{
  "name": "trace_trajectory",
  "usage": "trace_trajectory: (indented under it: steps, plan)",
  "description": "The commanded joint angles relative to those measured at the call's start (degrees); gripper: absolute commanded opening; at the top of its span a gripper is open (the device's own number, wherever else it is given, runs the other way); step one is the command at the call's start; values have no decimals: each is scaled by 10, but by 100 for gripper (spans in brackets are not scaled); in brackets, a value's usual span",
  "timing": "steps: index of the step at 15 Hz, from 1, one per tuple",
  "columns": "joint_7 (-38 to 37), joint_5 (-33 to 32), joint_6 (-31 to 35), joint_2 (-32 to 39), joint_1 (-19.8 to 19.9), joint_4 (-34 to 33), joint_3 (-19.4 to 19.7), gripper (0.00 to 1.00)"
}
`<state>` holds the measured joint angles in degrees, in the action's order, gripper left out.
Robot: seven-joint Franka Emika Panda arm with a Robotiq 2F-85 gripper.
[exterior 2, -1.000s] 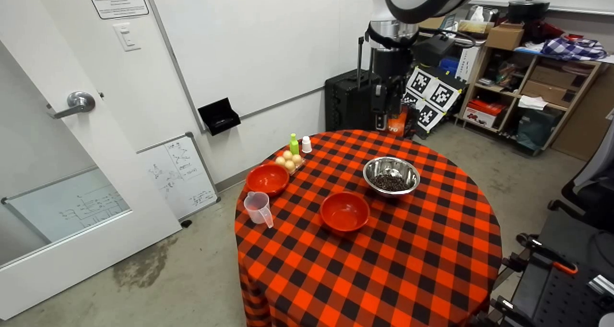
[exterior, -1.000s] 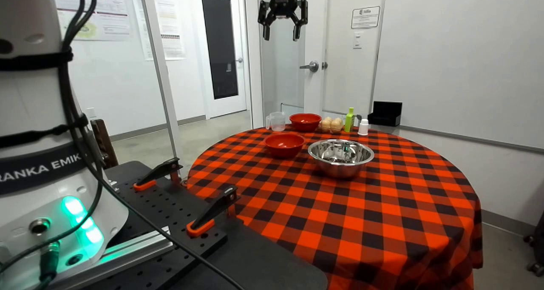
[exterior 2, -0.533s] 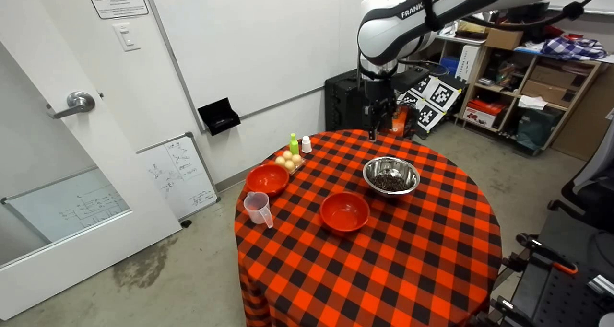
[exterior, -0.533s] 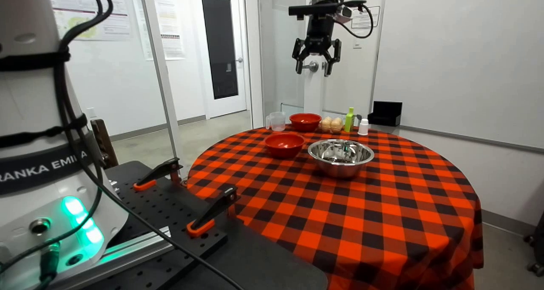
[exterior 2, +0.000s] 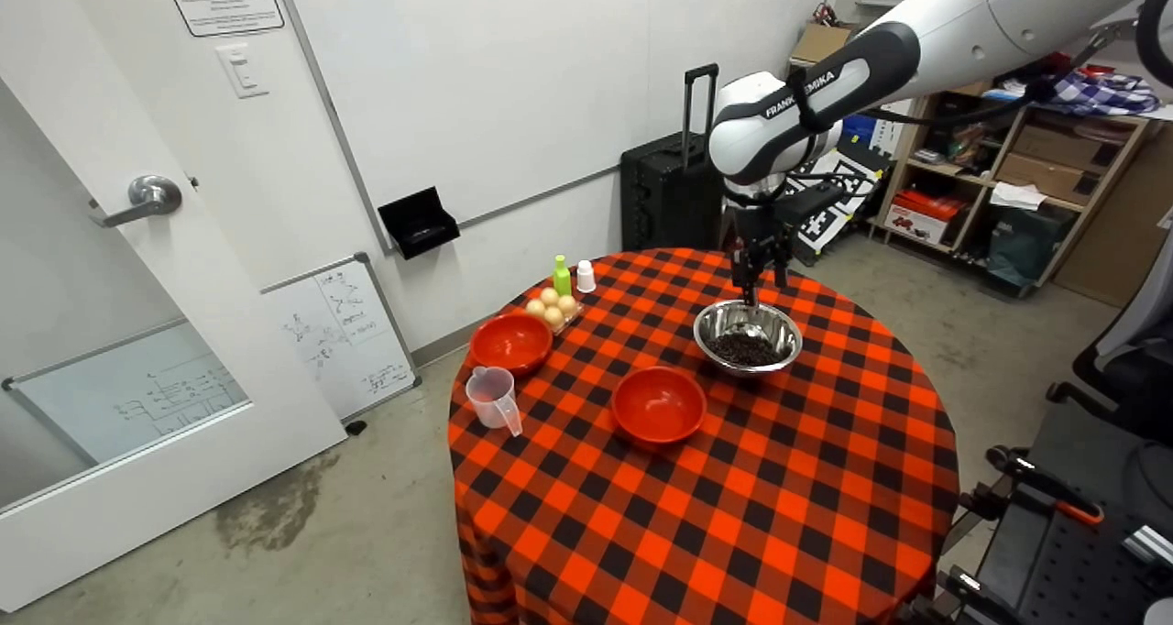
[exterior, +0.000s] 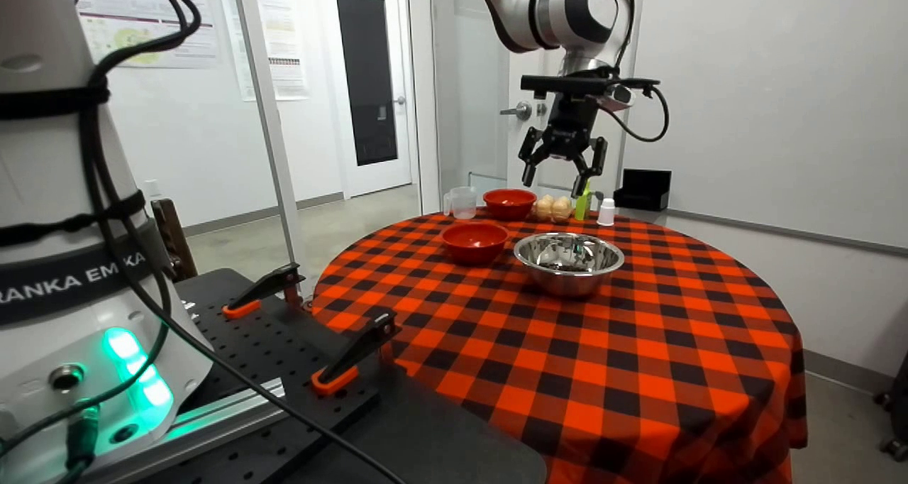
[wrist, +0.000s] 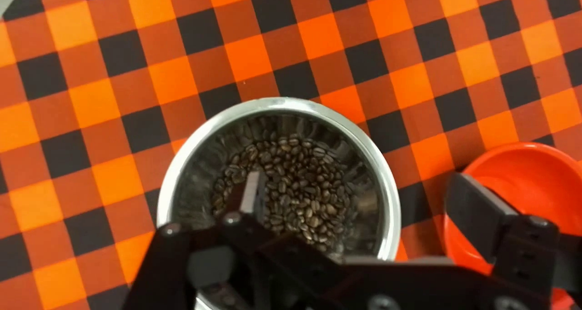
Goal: Pour the content from the silver bowl into the orange bowl
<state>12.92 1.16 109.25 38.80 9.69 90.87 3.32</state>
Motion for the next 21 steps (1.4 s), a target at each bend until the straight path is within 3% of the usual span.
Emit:
trace_trajectory:
  steps: [1, 9, 17, 19, 21]
  plan:
    - [-24, 17, 37, 32, 24, 5, 9, 100]
    - [-142, 87, 141, 84, 50, 40, 22, 100]
    - [-203, 141, 222, 77, 62, 113, 33, 100]
    - [-209, 153, 234, 83, 64, 113, 29, 72]
    - [-213, 169, 245, 87, 64, 110, 21, 58]
